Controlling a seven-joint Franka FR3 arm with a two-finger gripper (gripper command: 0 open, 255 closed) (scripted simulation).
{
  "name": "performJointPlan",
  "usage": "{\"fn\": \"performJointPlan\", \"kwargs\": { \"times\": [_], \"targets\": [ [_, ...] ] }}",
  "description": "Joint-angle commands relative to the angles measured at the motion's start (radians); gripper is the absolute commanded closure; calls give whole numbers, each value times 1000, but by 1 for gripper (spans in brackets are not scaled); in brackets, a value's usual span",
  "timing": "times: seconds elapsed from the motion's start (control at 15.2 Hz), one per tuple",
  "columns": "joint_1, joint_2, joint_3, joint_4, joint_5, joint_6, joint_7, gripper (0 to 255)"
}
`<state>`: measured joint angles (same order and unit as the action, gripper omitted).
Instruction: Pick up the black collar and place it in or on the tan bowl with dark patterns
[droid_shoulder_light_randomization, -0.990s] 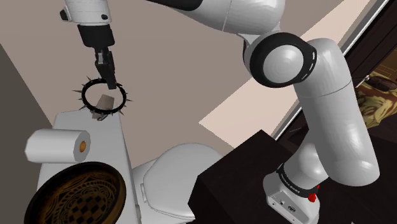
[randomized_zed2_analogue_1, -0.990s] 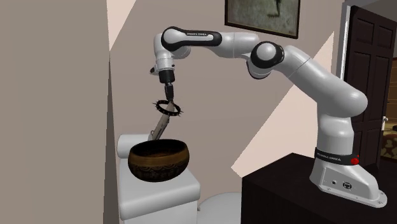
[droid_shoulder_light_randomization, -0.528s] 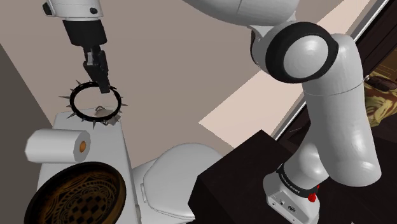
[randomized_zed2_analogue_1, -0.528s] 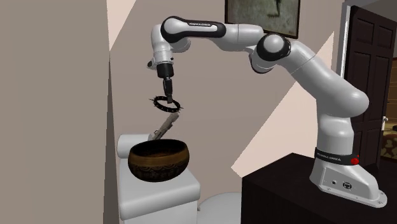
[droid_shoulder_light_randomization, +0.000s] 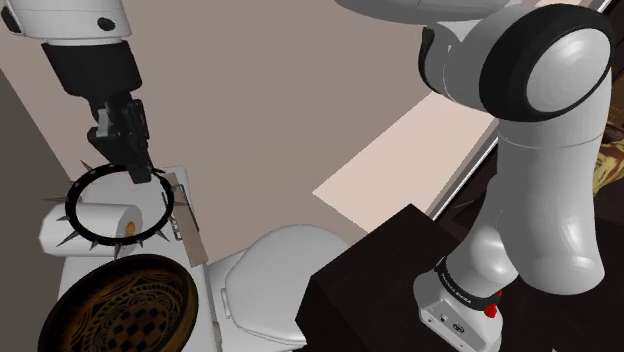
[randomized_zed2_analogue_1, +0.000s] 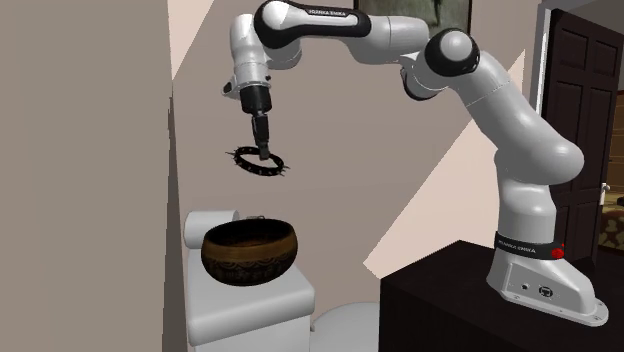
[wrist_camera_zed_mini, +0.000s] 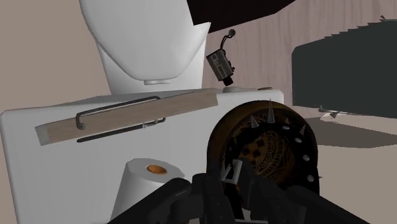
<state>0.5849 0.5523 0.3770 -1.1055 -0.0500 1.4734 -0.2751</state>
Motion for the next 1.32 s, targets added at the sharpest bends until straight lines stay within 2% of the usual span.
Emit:
{"fn": "performJointPlan", "kwargs": {
  "times": [0.0, 0.26, 1.25],
  "targets": [
    [24, -11, 10, -20, 4, 14, 36, 255],
    [79, -28, 31, -41, 10, 26, 113, 255],
    [56, -38, 26, -261, 12, 233, 95, 255]
  ]
}}
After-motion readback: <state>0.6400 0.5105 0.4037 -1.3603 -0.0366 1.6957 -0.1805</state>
